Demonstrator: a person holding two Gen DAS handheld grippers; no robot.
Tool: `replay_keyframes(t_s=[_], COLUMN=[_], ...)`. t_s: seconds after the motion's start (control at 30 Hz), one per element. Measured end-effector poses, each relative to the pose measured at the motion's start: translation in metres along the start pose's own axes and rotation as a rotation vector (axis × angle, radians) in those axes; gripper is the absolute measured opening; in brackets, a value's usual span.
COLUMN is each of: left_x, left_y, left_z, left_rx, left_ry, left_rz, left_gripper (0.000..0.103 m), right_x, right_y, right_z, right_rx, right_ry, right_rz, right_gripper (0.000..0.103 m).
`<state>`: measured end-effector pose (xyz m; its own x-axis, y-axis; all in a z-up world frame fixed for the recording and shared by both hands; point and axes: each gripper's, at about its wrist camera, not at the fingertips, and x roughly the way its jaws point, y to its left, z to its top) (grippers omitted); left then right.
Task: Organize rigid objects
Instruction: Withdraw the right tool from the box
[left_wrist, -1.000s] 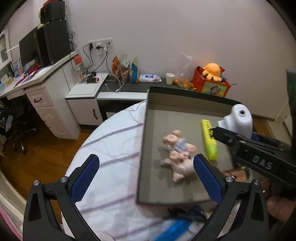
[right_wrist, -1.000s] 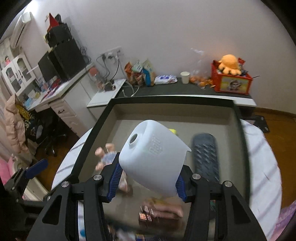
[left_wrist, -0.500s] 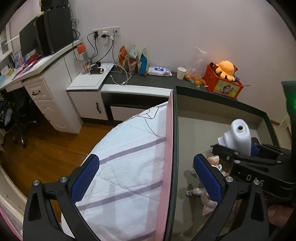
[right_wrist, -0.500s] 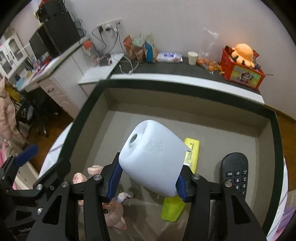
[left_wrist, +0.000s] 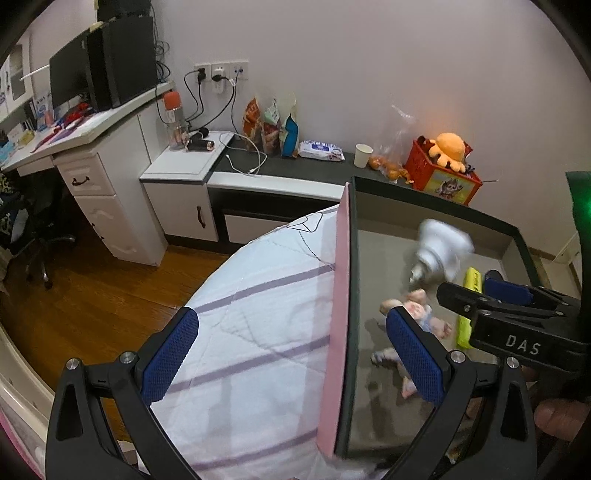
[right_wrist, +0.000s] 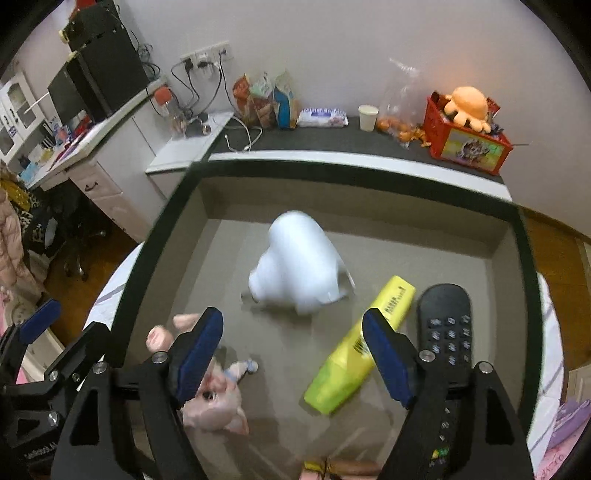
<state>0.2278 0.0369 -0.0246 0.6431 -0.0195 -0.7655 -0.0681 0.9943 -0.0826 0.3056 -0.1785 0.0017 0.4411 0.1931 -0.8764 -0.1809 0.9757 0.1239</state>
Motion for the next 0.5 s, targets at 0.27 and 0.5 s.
replay_keyframes(t_s=[0.27,0.5], left_x=[-0.044,-0.077], left_y=[-0.022,-0.045], left_z=[-0.035,-0.080], left_rx=[0.040,0.102], left_ry=[-0.027,-0.010], left_rz=[-0.002,-0.024], left_gripper=[0.103,0.103], right_x=[-0.065,-0.132], right_y=[-0.011,-0.036], right_z=[-0.043,-0.118], right_rx=[0.013,0.082], right_ry=[-0.144,-0.253], right_rz=[0.029,0.039], right_gripper=[0.080,0.080])
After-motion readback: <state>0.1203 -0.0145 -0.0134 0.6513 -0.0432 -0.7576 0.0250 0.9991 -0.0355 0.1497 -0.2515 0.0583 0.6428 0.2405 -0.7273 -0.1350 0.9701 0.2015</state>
